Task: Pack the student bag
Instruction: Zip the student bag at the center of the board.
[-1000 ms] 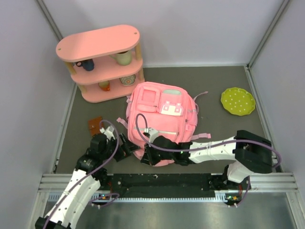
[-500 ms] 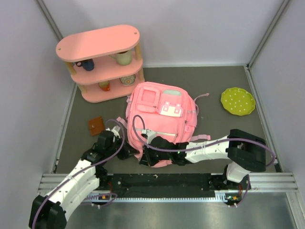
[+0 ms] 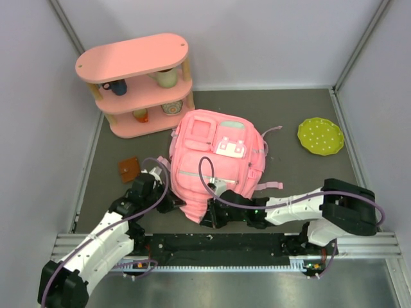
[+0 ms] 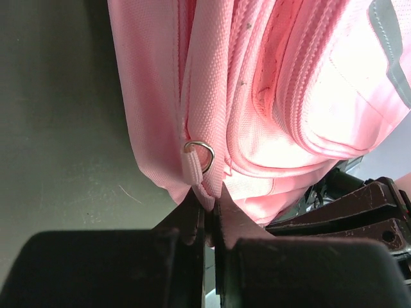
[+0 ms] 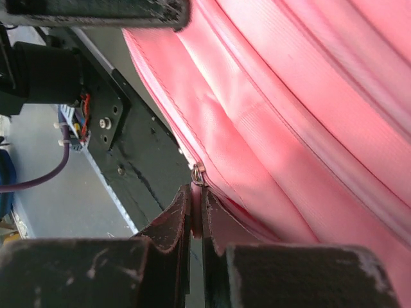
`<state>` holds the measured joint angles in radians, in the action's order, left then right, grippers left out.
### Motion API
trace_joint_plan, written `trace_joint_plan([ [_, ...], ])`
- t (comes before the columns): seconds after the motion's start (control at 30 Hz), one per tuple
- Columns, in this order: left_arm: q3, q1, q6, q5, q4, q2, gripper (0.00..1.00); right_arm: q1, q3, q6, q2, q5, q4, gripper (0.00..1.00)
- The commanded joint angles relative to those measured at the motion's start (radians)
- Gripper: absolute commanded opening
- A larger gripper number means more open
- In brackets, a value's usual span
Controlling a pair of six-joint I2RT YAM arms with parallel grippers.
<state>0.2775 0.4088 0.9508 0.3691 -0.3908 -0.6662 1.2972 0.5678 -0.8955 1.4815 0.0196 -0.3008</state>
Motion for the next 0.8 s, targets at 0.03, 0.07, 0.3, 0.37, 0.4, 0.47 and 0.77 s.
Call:
trace_joint_plan([
  [0.03, 0.084, -0.022, -0.047, -0.142, 0.092, 0.028, 0.0, 0.004, -0.094, -0.035, -0.05, -0.084, 0.299, 0.0],
  [0.07, 0.088, -0.022, -0.052, -0.148, 0.072, 0.031, 0.0, 0.002, -0.104, -0.046, -0.061, -0.095, 0.324, 0.0],
  [0.3, 0.127, -0.03, -0.087, -0.171, 0.037, 0.03, 0.0, -0.006, -0.227, -0.141, -0.205, -0.177, 0.365, 0.0],
  [0.37, 0.129, -0.031, -0.09, -0.171, 0.036, 0.027, 0.0, -0.021, -0.262, -0.171, -0.26, -0.193, 0.373, 0.0],
  [0.4, 0.132, -0.033, -0.092, -0.171, 0.032, 0.027, 0.0, -0.032, -0.276, -0.178, -0.276, -0.199, 0.374, 0.0],
  [0.47, 0.137, -0.034, -0.095, -0.174, 0.029, 0.028, 0.0, -0.061, -0.308, -0.183, -0.325, -0.207, 0.376, 0.0],
  [0.77, 0.108, -0.038, -0.084, -0.122, 0.084, 0.028, 0.0, -0.107, -0.275, -0.05, -0.36, -0.241, 0.371, 0.0],
])
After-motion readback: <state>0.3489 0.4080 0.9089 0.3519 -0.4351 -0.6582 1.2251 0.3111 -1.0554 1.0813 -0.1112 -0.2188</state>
